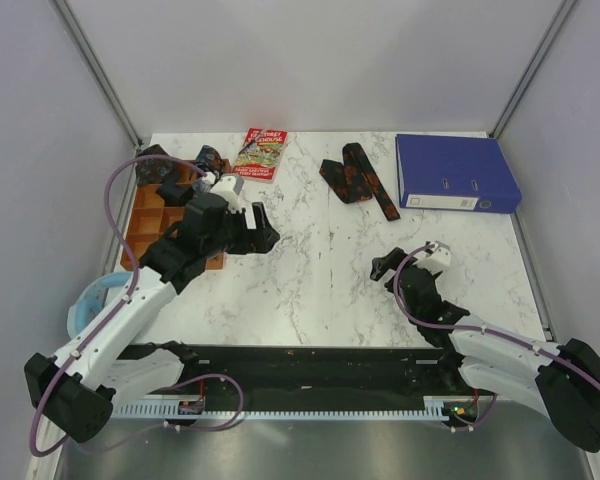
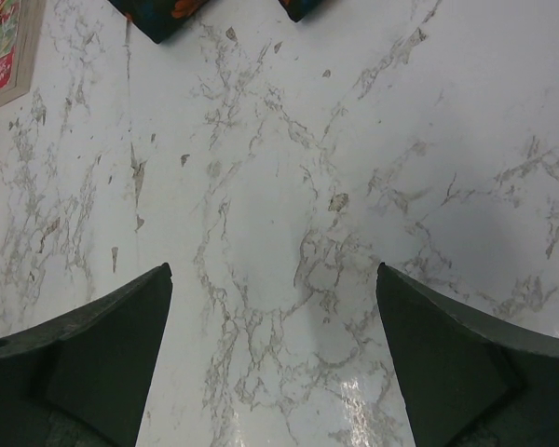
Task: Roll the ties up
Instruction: Move the tie to the center of the board.
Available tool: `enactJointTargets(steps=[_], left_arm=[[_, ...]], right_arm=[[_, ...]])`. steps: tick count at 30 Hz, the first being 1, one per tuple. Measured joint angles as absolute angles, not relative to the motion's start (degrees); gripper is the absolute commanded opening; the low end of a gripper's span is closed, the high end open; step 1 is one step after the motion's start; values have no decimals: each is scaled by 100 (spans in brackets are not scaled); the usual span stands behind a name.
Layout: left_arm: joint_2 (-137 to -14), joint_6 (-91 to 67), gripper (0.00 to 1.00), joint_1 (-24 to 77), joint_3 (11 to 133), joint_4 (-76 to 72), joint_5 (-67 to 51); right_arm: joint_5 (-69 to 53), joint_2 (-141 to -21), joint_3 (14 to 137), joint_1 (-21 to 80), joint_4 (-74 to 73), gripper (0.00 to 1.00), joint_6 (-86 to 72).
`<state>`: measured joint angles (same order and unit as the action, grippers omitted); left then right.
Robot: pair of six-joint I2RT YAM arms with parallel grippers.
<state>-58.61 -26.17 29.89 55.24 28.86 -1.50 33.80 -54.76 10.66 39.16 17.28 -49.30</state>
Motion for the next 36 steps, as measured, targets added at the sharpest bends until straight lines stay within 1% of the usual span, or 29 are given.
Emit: enactJointTargets(steps=[10, 14, 20, 24, 26, 27, 29, 30, 33, 36], left_arm=[[-6401, -2722, 94, 3468, 5529, 2497, -139], [-6770, -2818, 93, 3616, 5551, 2276, -156], [-7526, -3162, 84, 3695, 5660, 1651, -355], [-8263, -3492, 78, 3791, 5898, 1160, -537], [-8639, -3627, 75, 3857, 6082, 978, -617], [-8886, -3708, 71, 3909, 6237, 937, -644], [-9376, -3854, 66, 4018, 6582, 775, -674], [-9614, -3924, 62, 4069, 6753, 711, -696], [-10333, -4193, 53, 4213, 7293, 526, -744], [-10803, -4525, 53, 4289, 7596, 381, -746]], right_arm=[[3280, -5513, 1066, 3918, 1761, 98, -4930], [3435, -5148, 1007, 3922, 1577, 97, -5142], [4042, -3518, 432, 3927, 1022, 96, -5673], [4530, -2873, 292, 3927, 718, 96, -5927], [4748, -2700, 290, 3927, 683, 97, -5999], [4842, -2650, 290, 3927, 685, 97, -6020], [5057, -2593, 292, 3927, 687, 98, -6042], [5179, -2593, 292, 3927, 687, 98, -6051], [5487, -2598, 292, 3927, 696, 98, -6119], [5728, -2674, 292, 3927, 735, 98, -6180]])
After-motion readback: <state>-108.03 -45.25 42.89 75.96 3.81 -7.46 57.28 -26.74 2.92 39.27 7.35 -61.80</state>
